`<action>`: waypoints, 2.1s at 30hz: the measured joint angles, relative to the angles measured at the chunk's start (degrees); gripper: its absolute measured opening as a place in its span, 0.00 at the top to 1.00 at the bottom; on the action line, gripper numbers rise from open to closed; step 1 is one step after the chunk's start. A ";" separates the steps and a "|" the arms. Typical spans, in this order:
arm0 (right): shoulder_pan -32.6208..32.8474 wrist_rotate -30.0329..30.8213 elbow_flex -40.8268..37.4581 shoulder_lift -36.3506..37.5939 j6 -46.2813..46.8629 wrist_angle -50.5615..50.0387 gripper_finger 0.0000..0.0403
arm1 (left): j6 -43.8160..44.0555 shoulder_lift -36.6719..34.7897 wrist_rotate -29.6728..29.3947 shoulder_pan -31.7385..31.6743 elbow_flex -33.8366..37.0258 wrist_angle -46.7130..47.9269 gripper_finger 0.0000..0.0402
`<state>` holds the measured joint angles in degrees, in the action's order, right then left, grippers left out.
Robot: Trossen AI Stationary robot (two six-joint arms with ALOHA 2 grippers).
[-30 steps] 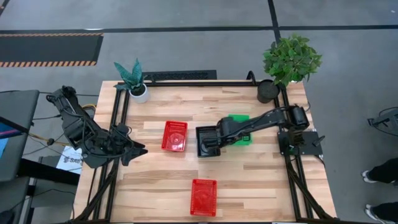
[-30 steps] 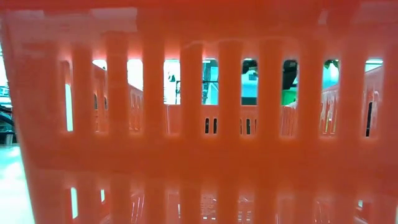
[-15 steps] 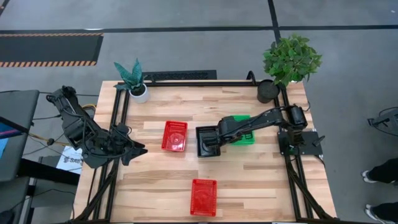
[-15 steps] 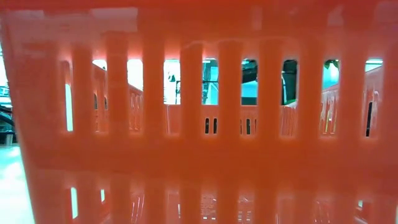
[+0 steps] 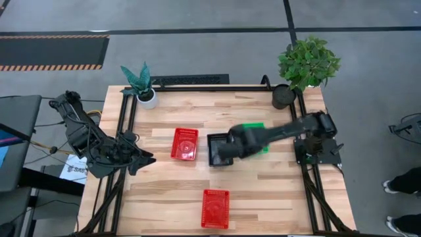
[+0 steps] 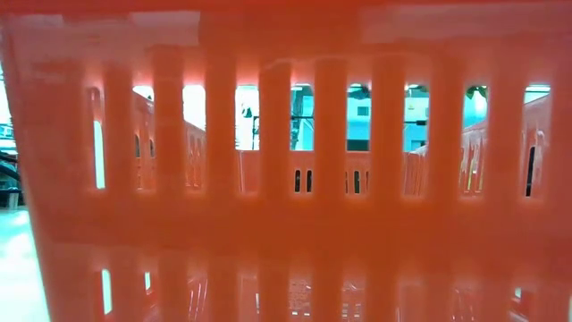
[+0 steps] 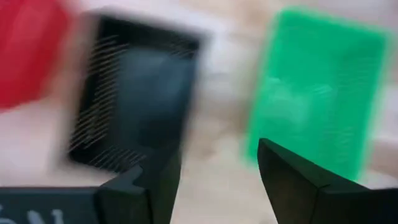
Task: Stack baskets by color
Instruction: Stack the bottom red basket on the red baskets
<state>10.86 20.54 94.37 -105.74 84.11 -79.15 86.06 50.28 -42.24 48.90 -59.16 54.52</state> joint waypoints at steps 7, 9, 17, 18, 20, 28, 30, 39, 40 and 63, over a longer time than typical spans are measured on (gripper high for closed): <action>13.57 -0.93 1.77 -0.47 10.64 16.94 0.43 | -0.01 -0.06 0.08 0.02 -0.02 0.04 0.52; 17.14 -0.86 1.91 -2.09 14.02 22.32 0.43 | -0.02 -0.03 0.18 0.01 -0.02 0.07 0.52; 24.49 -1.16 1.84 -8.85 24.39 29.10 0.44 | -1.18 -0.04 1.01 0.02 -0.02 0.09 0.52; 24.90 -1.88 1.70 -9.57 25.35 29.09 0.44 | -1.41 -0.04 0.98 0.01 -0.02 0.09 0.52; 25.42 -2.65 1.68 -10.94 26.36 30.13 0.44 | -1.61 -0.04 0.99 0.02 -0.02 0.09 0.52; 24.65 -4.30 1.72 -13.74 26.59 36.82 0.44 | -1.62 -0.04 1.01 0.00 -0.02 0.09 0.52; 24.55 -4.00 1.79 -13.66 26.48 36.63 0.44 | -1.59 -0.02 1.03 0.02 -0.02 0.07 0.52; 25.82 -5.58 2.63 -12.46 26.88 34.17 0.44 | -1.55 -0.04 1.03 0.00 -0.02 0.09 0.52; 26.17 -5.63 2.77 -12.29 27.60 34.38 0.44 | -1.55 -0.04 1.03 0.00 -0.02 0.07 0.52; 23.11 -11.57 2.49 -15.53 23.55 30.80 0.68 | -2.11 -0.04 0.87 0.01 -0.02 0.66 0.52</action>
<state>33.98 8.97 96.86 -121.27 107.66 -48.35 83.95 50.24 -41.36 48.92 -59.18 55.19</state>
